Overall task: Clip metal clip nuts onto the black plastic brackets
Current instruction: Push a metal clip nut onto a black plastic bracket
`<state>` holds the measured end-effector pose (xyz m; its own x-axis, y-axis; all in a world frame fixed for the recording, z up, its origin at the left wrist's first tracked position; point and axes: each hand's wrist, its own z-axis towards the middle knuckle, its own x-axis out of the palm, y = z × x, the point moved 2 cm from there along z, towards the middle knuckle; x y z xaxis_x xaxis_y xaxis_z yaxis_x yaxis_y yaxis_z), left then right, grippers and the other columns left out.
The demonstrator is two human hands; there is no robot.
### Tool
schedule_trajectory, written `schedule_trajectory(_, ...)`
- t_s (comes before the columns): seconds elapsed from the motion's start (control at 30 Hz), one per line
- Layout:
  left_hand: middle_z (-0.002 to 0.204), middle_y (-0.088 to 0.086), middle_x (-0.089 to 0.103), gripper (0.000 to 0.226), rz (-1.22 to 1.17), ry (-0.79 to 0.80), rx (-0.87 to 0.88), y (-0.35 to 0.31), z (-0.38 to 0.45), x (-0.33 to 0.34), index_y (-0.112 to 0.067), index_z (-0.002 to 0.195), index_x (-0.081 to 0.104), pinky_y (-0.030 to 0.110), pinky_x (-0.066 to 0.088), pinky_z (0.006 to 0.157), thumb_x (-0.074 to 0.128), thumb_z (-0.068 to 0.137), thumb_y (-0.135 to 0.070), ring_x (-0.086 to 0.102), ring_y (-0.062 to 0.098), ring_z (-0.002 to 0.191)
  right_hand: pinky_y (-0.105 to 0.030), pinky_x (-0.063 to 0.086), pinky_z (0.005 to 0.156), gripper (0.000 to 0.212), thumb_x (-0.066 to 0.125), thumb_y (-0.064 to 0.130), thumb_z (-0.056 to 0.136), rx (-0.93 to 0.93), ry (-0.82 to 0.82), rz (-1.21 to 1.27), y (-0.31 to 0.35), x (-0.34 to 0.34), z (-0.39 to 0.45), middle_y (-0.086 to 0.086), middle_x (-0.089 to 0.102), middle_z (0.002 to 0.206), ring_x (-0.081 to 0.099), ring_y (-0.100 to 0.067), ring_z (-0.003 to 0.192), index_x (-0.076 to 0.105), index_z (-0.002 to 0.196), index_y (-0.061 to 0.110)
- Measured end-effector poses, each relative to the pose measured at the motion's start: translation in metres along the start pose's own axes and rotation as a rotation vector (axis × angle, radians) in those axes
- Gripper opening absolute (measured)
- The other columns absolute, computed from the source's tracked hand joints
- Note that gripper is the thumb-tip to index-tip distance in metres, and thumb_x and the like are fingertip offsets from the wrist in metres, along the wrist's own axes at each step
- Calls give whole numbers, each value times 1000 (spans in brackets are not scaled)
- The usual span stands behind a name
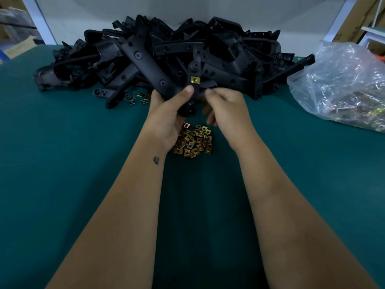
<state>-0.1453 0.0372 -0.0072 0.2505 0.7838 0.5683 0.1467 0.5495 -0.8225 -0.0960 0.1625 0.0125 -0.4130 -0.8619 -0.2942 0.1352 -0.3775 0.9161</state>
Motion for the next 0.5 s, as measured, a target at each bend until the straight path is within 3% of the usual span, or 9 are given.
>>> schedule_trajectory(0.07,130,11,65,49,-64,-52,5,-3,3,-4,-7,136,47,42,52,101,67,91,-3,66,23,116,-30,49,62,17,52,24,85,-28,129,-397,-6,-1,-1,12,62,68,60,-11,70,68,81,28)
schedule_trajectory(0.13,128,10,66,53,-83,-88,10,-4,5,-7,-7,139,46,43,51,102,67,91,-2,65,22,116,-32,50,71,19,52,23,79,10,262,-615,-11,0,-4,12,62,82,59,-15,82,65,91,28)
schedule_trajectory(0.23,127,9,65,58,-53,-126,0,-2,4,-7,-6,140,43,41,54,99,70,89,-4,67,20,112,-34,51,75,21,55,20,80,46,339,-612,-15,2,-3,9,58,91,57,-14,86,60,100,25)
schedule_trajectory(0.37,131,9,64,51,-8,-117,-7,1,3,-4,-11,130,48,45,49,105,73,86,-6,65,21,115,-36,52,81,15,60,18,83,16,309,-574,-18,3,-1,2,62,100,59,-18,93,65,97,21)
schedule_trajectory(0.5,131,10,64,57,-13,-120,-9,1,3,-3,-9,136,45,43,53,100,73,86,-4,66,21,115,-31,48,75,11,65,18,84,-8,257,-541,-20,2,1,4,62,97,59,-16,92,60,91,25)
